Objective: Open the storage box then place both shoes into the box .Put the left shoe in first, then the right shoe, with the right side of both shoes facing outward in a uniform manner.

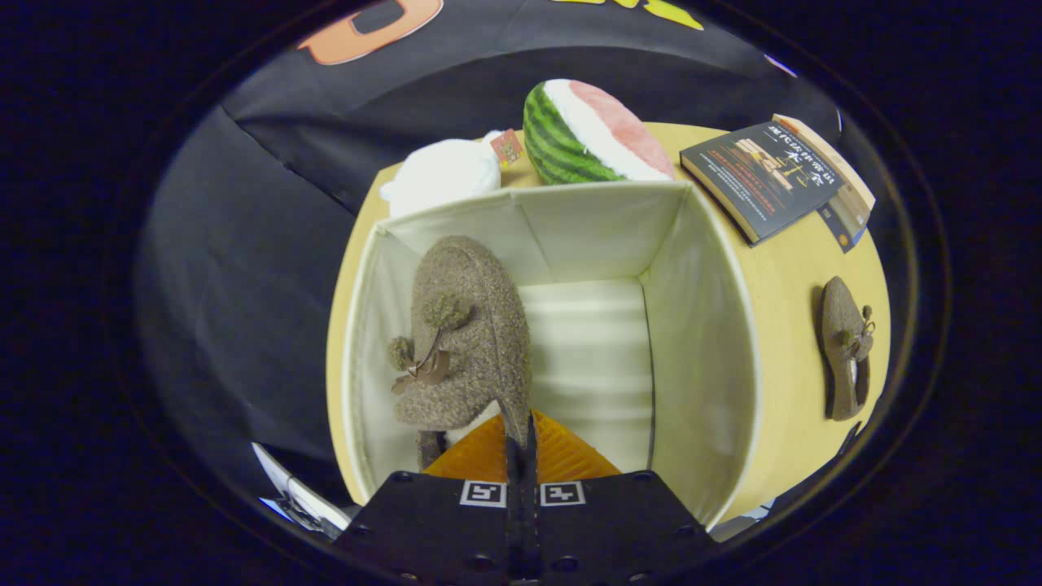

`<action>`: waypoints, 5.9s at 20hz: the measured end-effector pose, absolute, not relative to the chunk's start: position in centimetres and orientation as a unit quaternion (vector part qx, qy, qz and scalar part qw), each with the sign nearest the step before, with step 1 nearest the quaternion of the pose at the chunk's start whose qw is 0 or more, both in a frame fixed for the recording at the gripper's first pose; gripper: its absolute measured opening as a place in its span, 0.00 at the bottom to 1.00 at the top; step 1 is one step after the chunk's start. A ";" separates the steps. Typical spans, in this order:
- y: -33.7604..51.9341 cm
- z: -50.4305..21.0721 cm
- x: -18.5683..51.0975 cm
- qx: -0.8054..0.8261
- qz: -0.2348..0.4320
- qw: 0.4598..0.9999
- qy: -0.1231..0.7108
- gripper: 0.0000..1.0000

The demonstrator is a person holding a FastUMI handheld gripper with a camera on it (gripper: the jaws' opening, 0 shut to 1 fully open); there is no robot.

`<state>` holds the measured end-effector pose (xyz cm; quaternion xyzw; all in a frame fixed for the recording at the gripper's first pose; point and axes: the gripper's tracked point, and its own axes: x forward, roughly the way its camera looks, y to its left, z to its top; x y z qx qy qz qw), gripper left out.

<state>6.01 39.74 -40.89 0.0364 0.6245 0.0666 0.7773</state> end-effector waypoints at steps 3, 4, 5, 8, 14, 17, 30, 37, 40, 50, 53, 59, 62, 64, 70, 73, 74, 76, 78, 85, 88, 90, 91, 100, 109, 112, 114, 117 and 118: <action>40.8 -43.7 5.7 0.030 0.053 0.766 0.640 0.01; 41.0 -44.2 5.5 0.031 0.053 0.761 0.646 0.01; 41.2 -44.4 5.5 0.036 0.055 0.759 0.648 0.01; 41.4 -44.7 5.4 0.028 0.063 0.751 0.656 0.03; 42.7 -41.8 5.0 0.050 0.112 0.757 0.642 0.48; 42.2 -38.8 3.7 0.038 0.132 0.760 0.635 0.84; 26.2 -29.5 6.3 0.027 0.150 0.796 0.586 0.96; 11.1 -34.4 8.0 -0.007 0.086 0.788 0.610 0.97; 4.6 -36.0 8.9 -0.031 0.059 0.788 0.612 0.97; -7.0 -42.8 8.8 -0.121 0.023 0.769 0.628 0.96; -8.6 -44.4 9.9 -0.136 0.009 0.769 0.624 0.87; -7.5 -46.6 9.1 -0.097 0.028 0.755 0.647 0.58; -6.9 -46.7 9.3 -0.090 0.026 0.758 0.646 0.27; -6.0 -46.8 9.1 -0.070 0.030 0.761 0.644 0.15; -5.4 -46.1 7.6 -0.005 0.018 0.757 0.653 0.00; -4.9 -44.8 6.2 0.048 0.002 0.744 0.667 0.00; -4.8 -43.9 6.0 0.057 -0.001 0.745 0.664 0.00; -4.2 -41.7 5.8 0.066 -0.012 0.753 0.655 0.01; -2.5 -38.9 5.9 0.077 -0.009 0.764 0.641 0.00; 7.3 -30.3 6.1 0.062 0.023 0.793 0.606 0.01; 12.4 -28.2 6.0 0.052 0.045 0.800 0.595 0.00; 16.1 -27.2 5.7 0.052 0.060 0.802 0.592 0.00; 18.0 -26.8 5.5 0.052 0.068 0.801 0.592 0.00; 31.4 -28.8 4.1 0.070 0.098 0.786 0.607 0.00; 32.4 -36.1 5.1 0.049 -0.006 0.761 0.647 0.00; 31.6 -37.3 5.6 0.025 -0.038 0.767 0.640 0.01; 32.1 -38.4 6.5 0.011 -0.051 0.769 0.637 0.01; 32.3 -38.6 6.6 0.006 -0.054 0.773 0.632 0.03; 32.0 -38.7 6.6 0.003 -0.059 0.773 0.631 0.03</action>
